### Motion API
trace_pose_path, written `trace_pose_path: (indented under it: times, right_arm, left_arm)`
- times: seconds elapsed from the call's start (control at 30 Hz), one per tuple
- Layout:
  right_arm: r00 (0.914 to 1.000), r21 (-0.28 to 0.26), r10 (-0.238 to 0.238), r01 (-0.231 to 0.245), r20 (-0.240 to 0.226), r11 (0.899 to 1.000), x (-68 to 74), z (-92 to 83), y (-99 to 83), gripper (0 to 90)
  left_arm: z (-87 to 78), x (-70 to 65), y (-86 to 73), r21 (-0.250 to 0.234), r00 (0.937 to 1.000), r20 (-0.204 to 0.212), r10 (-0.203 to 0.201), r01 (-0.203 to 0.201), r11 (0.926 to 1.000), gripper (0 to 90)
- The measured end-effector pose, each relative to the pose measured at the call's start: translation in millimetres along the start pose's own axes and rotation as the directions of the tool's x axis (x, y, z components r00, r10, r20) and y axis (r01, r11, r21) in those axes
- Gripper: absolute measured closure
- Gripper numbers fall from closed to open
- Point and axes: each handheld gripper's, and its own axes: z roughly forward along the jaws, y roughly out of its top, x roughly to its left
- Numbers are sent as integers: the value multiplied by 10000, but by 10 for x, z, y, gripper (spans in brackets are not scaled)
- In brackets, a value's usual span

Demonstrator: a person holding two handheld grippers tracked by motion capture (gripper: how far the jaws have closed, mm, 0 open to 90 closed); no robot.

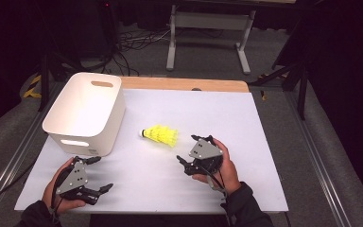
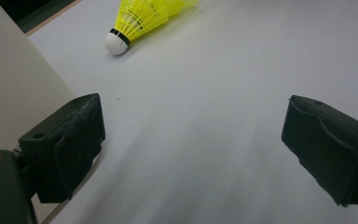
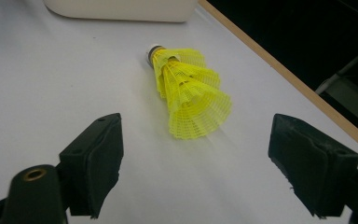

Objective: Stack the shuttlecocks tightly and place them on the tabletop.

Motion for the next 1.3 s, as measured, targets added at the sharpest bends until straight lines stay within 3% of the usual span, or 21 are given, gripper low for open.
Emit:
trace_pose_path:
  times: [0.9,1.3]
  right_arm:
    - [9989,-365,223,-208,403,9991,44,-203,-307,147]
    - [9968,-331,550,-532,574,9980,31,-310,-488,145]
  left_arm:
    - [-2,-3,0,5,10000,-69,-34,34,10000,67]
    - [-2,-4,2,-20,10000,-81,-36,35,10000,67]
